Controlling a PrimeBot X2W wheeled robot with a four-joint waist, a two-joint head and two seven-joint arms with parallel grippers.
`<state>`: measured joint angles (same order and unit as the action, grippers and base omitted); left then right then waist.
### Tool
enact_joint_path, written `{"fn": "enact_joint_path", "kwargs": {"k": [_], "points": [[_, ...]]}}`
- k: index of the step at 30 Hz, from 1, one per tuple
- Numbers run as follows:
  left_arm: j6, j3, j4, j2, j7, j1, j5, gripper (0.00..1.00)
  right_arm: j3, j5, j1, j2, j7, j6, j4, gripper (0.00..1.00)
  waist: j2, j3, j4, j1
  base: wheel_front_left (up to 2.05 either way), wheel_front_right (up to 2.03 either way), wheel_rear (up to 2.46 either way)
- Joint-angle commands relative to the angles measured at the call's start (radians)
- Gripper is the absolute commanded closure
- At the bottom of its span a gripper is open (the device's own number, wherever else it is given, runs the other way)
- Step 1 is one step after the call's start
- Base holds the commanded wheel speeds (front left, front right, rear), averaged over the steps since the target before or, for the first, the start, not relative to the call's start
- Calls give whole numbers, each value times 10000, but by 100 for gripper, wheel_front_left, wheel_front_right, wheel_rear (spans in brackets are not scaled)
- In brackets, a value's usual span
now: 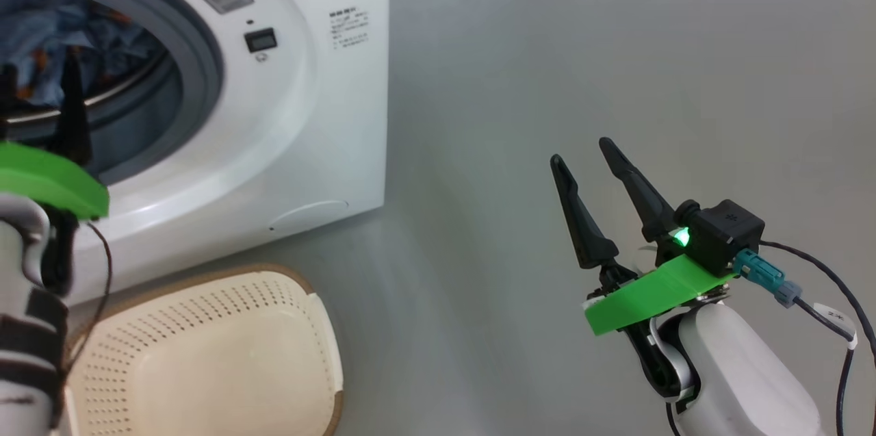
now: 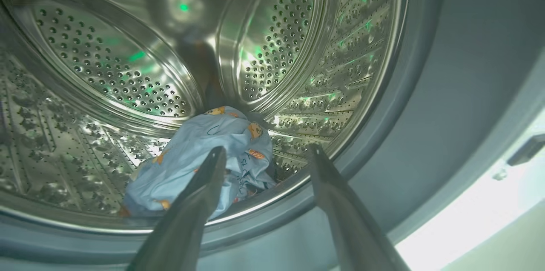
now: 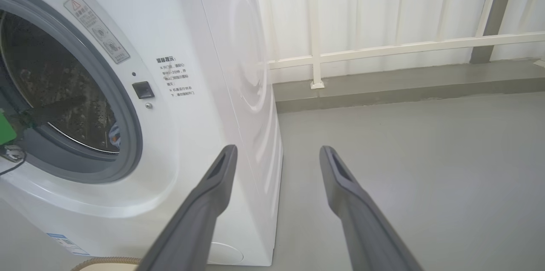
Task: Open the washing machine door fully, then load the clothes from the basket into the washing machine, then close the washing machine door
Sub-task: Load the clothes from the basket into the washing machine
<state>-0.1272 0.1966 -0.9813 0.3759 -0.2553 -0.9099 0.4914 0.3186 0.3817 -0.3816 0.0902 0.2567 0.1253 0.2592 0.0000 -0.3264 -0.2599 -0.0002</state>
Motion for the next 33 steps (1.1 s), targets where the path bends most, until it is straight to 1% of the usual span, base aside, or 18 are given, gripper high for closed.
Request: {"fn": "enact_joint_path", "kwargs": {"k": [1,11,20,27,29,33], "points": [[-32,-301,324,391,-62,189,-77,0,188,141,152,55,51,54,-171,0,0,518,329,2,0,0,0],[-18,-1031,1929,-150,-63,2299,-631,0,273,493,446,446,51,54,93,0,0,1569,917,2,0,0,0],[-14,-1566,3374,-463,-64,4050,-1131,0,272,792,813,738,51,54,261,0,0,2330,1483,2,0,0,0],[238,-2153,4876,-858,-64,5600,-1503,0,164,870,1027,834,51,54,238,0,0,2538,1841,2,0,0,0],[227,-2353,5258,-1037,-64,5969,-1449,0,97,861,1087,867,51,54,206,0,0,2567,1954,2,0,0,0],[220,-2684,5951,-1209,-64,6590,-1576,0,-30,819,1228,943,51,54,160,0,0,2641,2158,2,0,0,0]]}}
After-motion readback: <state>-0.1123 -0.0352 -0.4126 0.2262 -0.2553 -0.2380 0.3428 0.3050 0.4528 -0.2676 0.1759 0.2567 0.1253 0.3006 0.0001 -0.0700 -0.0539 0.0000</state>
